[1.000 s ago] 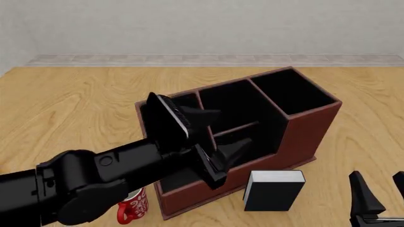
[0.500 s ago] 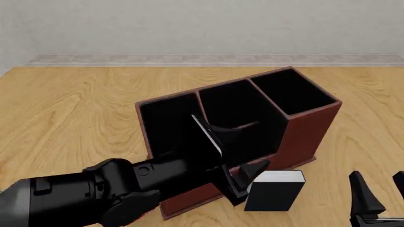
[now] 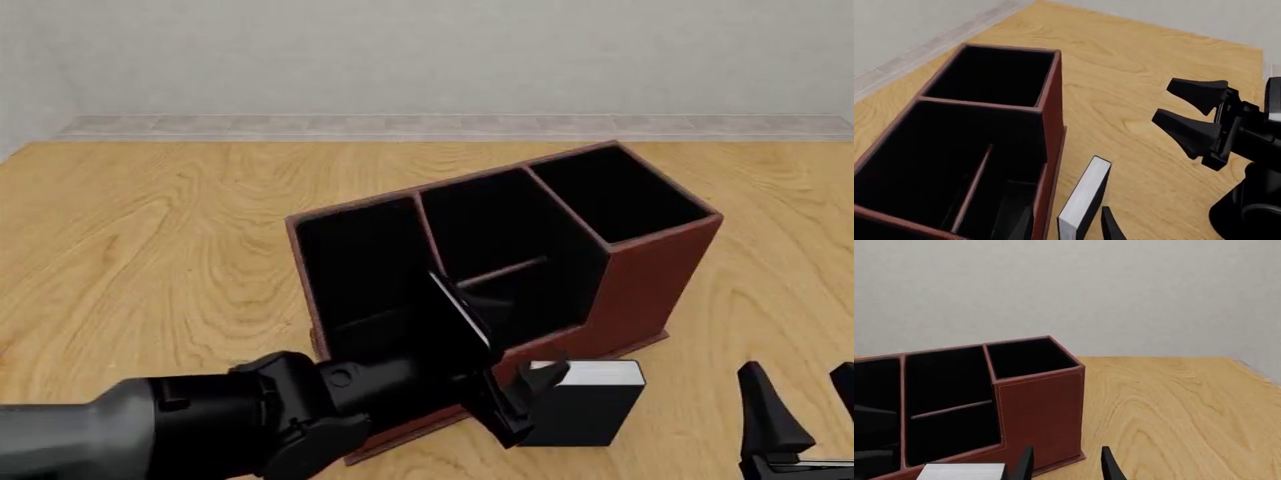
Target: Pick up the book and place it in the back compartment of the caddy.
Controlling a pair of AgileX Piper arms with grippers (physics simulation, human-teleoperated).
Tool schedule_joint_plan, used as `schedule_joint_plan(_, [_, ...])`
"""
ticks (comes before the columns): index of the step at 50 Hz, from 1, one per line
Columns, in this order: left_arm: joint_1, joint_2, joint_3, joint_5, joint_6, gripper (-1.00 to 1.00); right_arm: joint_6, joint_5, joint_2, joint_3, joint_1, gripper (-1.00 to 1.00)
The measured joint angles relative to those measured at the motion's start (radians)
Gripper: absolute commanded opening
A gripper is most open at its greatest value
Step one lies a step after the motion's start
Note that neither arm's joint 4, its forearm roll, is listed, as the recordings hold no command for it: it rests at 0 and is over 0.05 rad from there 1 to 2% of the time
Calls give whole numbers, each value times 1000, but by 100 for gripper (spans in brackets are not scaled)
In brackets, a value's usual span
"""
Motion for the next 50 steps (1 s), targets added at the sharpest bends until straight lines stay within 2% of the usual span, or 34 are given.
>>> schedule_joint_plan(50, [-34,125,10,-30,-4,100,1,1,0,-1,0,100])
